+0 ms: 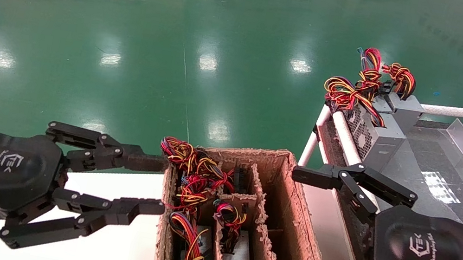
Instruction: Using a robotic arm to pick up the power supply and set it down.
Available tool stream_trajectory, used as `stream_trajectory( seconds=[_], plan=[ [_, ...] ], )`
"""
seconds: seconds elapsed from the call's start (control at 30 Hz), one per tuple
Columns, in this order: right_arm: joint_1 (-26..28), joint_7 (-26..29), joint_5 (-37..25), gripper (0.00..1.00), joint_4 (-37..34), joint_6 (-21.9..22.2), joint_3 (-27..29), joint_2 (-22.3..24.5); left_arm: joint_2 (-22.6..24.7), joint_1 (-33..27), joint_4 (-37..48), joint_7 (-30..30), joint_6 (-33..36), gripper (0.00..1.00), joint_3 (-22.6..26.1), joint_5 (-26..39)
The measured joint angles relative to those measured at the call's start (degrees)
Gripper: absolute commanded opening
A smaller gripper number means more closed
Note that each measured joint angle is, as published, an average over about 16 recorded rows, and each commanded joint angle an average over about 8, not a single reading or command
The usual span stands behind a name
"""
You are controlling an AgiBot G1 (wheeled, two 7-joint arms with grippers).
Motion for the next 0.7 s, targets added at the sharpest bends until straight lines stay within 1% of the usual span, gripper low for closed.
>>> stream_trajectory(
  seconds=[0.6, 0.63, 0.7],
  plan=[
    [0.00, 0.00, 0.00, 1.00, 0.00, 0.00, 0.00, 0.00, 0.00, 0.00, 0.00, 0.00, 0.00, 0.00, 0.00, 0.00],
    [0.00, 0.00, 0.00, 1.00, 0.00, 0.00, 0.00, 0.00, 0.00, 0.00, 0.00, 0.00, 0.00, 0.01, 0.00, 0.00],
    [0.00, 0.00, 0.00, 1.00, 0.00, 0.00, 0.00, 0.00, 0.00, 0.00, 0.00, 0.00, 0.00, 0.26, 0.00, 0.00]
  ],
)
